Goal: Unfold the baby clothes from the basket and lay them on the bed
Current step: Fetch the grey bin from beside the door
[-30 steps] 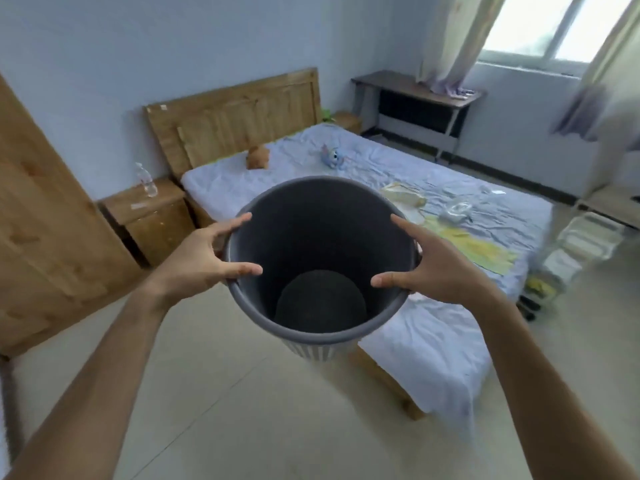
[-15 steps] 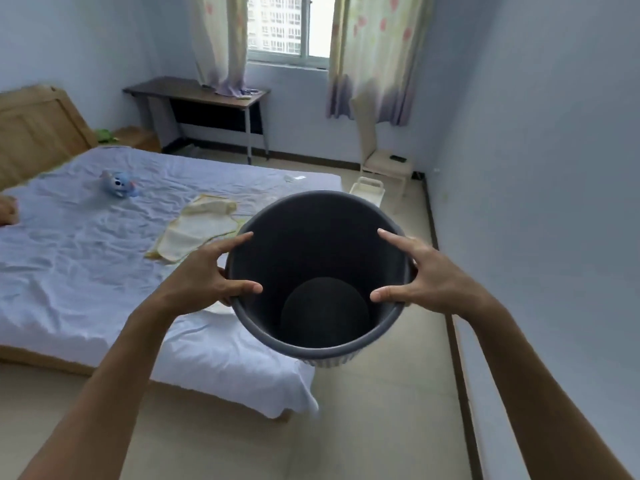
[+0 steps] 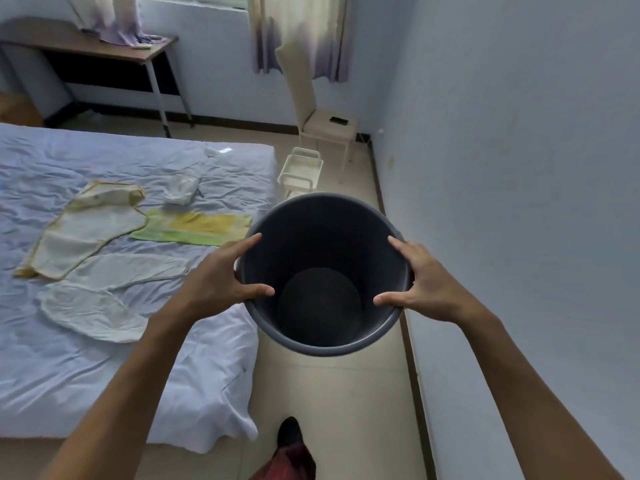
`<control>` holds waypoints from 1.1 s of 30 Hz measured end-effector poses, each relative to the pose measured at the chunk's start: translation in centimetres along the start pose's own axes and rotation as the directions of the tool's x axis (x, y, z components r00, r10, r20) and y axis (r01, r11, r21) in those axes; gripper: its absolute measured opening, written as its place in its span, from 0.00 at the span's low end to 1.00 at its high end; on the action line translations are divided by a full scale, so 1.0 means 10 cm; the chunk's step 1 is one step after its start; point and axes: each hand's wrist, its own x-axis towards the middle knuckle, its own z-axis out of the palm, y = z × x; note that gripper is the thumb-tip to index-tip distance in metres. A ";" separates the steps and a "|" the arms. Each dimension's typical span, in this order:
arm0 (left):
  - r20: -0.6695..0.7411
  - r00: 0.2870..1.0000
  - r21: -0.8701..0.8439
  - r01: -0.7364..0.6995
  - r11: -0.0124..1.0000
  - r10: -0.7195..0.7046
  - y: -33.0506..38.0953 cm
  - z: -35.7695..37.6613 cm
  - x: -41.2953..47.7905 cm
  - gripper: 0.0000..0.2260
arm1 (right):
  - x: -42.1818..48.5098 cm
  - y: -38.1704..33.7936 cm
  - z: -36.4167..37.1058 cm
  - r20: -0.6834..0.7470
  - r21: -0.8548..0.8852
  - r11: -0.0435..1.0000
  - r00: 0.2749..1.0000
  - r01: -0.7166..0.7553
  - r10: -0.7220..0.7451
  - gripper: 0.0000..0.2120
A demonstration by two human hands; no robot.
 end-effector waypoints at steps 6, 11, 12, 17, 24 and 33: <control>-0.019 0.996 0.011 0.088 0.996 -0.088 -0.34 0.52 0.57 0.47 | 0.82 0.44 0.11 0.097 -0.058 0.998 0.995 -0.031 0.036 0.52; -0.051 0.972 -0.010 0.227 0.974 -0.227 -0.63 0.87 0.71 0.47 | 1.45 0.76 0.30 0.223 -0.108 0.994 0.975 0.014 0.010 0.53; -0.061 0.965 -0.019 0.255 0.967 -0.256 -0.69 0.95 0.71 0.46 | 1.59 0.82 0.36 0.255 -0.115 0.993 0.967 0.030 0.000 0.53; -0.136 0.877 -0.101 0.450 0.887 -0.460 -0.99 1.39 0.64 0.46 | 2.31 1.15 0.80 0.430 -0.136 0.981 0.900 0.140 -0.069 0.55; -0.239 0.655 -0.171 0.698 0.696 -0.716 -1.45 2.35 0.35 0.46 | 3.12 1.72 1.87 0.664 -0.136 0.927 0.726 0.350 -0.177 0.57; -0.265 0.363 -0.299 0.850 0.434 -0.893 -2.58 4.24 -0.25 0.48 | 3.42 2.78 3.87 0.826 -0.149 0.817 0.524 0.557 -0.207 0.57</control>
